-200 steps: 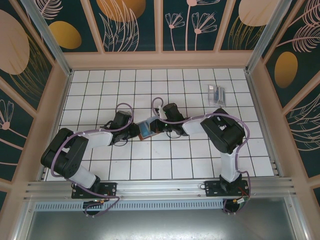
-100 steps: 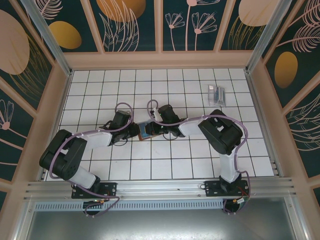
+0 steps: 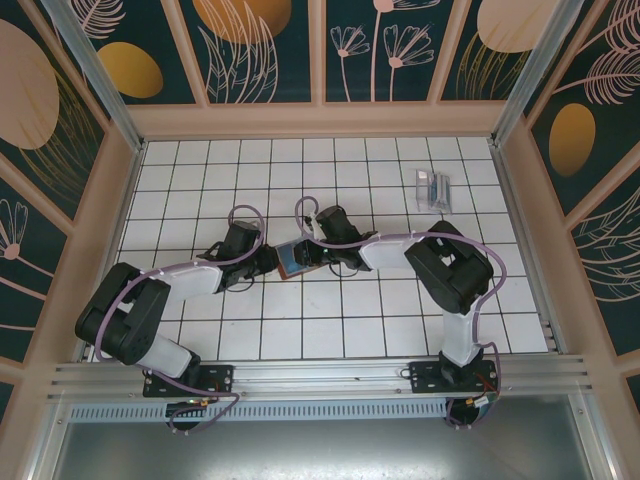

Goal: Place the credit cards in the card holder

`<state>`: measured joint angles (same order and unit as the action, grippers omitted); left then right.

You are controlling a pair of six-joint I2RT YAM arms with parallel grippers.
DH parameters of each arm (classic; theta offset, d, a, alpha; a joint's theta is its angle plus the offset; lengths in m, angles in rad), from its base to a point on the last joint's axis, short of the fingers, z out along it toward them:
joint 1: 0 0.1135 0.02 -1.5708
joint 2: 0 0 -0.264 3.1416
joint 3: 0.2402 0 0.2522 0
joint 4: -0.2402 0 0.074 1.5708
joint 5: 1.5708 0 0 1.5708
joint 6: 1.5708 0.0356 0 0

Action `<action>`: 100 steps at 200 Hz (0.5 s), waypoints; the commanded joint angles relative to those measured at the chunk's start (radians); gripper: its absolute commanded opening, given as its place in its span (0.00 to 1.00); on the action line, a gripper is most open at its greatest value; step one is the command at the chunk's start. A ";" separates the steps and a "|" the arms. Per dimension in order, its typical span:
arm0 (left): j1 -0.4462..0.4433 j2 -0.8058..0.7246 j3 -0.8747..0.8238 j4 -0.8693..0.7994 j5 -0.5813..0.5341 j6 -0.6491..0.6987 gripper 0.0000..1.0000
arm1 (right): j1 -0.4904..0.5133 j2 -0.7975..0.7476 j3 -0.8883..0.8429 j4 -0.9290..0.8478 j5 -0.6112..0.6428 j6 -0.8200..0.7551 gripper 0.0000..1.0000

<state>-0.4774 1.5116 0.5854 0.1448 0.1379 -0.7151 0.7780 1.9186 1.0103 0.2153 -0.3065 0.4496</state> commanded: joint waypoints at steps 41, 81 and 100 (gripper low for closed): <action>-0.006 0.001 -0.019 0.007 0.021 0.001 0.21 | 0.017 -0.013 0.026 -0.046 0.024 -0.012 0.32; -0.005 0.045 -0.018 0.056 0.063 -0.015 0.20 | 0.049 0.016 0.046 -0.037 0.005 -0.017 0.31; -0.006 0.047 -0.025 0.079 0.065 -0.020 0.20 | 0.054 0.014 0.050 -0.021 -0.013 -0.018 0.31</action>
<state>-0.4774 1.5448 0.5682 0.1806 0.1772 -0.7193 0.8185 1.9167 1.0302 0.1829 -0.2890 0.4461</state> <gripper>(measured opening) 0.204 0.310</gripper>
